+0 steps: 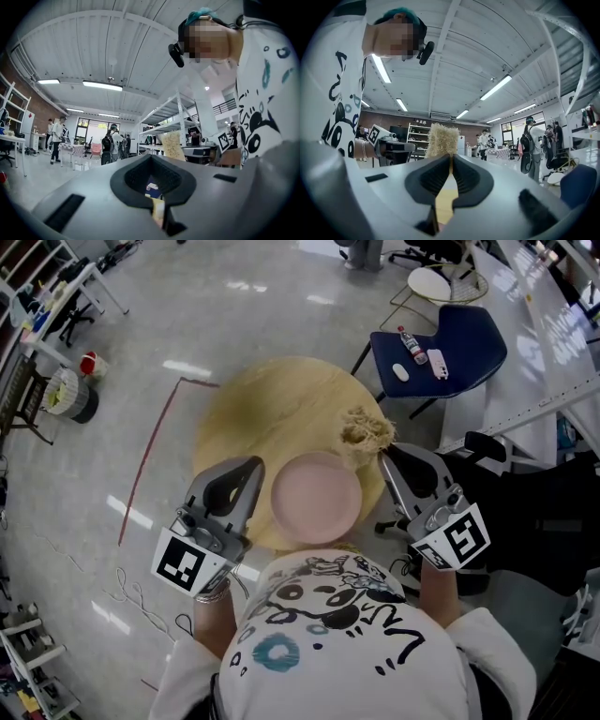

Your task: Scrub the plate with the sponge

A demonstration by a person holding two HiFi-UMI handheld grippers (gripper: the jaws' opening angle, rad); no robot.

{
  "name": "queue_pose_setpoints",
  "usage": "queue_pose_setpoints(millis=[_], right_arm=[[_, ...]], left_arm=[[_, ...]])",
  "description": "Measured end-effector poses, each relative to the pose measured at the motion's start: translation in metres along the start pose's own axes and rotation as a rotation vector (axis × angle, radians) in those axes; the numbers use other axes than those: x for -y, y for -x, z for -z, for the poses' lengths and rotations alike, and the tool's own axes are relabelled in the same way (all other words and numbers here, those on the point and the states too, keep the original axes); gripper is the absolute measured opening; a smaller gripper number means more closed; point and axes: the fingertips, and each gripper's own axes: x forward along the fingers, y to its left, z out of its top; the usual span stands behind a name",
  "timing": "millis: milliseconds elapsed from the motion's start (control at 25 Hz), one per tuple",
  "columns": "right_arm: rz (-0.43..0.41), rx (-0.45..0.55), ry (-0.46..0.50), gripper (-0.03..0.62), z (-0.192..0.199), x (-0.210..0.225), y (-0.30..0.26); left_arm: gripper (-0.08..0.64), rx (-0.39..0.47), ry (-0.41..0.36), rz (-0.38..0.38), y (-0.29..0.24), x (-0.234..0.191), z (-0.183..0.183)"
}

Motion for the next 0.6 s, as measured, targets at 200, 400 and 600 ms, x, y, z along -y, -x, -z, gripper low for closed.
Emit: queue_pose_setpoints(millis=[200,400,600], right_arm=[[0.015,-0.023,0.063,0.04,-0.004,0.0,0.005],[0.024,-0.062,0.124,0.04,0.0,-0.002,0.005],[0.019,-0.065,0.124,0.04,0.0,-0.004,0.006]], left_arm=[[0.015,0.009,-0.005,0.02,0.001,0.005,-0.004],[0.015,0.007,0.002,0.028,0.0,0.008,-0.002],[0.015,-0.003,0.002,0.031,0.001,0.011,0.0]])
